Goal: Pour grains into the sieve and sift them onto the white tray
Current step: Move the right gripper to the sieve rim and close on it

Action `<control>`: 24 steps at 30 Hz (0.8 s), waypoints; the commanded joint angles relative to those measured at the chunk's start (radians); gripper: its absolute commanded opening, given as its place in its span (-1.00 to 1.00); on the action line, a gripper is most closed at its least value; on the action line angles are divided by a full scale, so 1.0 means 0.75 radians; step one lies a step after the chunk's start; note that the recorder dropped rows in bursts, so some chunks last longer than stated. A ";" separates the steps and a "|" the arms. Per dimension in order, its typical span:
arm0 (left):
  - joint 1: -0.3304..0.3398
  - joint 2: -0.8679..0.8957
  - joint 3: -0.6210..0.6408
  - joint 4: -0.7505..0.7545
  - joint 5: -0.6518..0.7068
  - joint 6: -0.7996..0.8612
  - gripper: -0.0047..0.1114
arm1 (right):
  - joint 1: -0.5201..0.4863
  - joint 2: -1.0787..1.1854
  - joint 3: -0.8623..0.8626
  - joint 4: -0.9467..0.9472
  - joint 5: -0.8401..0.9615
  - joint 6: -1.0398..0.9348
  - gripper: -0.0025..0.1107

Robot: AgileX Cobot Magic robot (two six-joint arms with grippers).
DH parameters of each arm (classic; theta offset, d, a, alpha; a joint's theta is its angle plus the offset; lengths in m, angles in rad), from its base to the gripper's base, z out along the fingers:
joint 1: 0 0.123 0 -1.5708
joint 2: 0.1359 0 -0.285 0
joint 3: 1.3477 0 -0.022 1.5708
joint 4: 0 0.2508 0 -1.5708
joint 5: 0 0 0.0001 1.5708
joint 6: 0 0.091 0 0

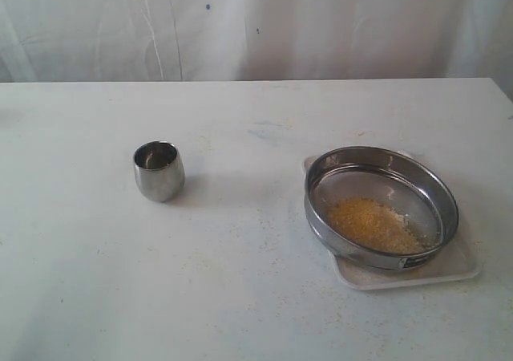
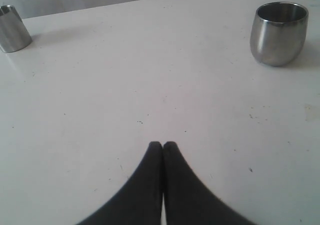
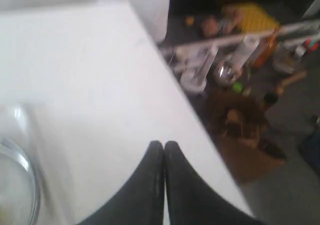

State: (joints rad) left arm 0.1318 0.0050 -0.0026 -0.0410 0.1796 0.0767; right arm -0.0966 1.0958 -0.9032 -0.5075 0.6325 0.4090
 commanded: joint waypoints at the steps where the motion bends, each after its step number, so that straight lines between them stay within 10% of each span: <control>1: -0.007 -0.007 0.003 -0.008 0.007 -0.012 -0.92 | 0.007 0.326 -0.015 0.603 0.227 -0.532 -0.96; 14: -0.007 -0.007 0.003 -0.008 0.007 -0.012 -0.92 | 0.007 0.681 -0.157 0.985 0.274 -0.851 -0.91; 20: -0.007 -0.007 0.003 -0.008 0.007 -0.012 -0.92 | 0.007 0.759 -0.279 0.979 0.189 -0.885 0.14; 24: -0.007 -0.007 0.003 -0.008 0.007 -0.012 -0.92 | 0.007 0.823 -0.284 0.981 0.098 -0.889 0.16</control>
State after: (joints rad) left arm 0.1318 0.0050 -0.0026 -0.0410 0.1796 0.0767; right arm -0.0896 1.6932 -1.1067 0.2305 0.7421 -0.2435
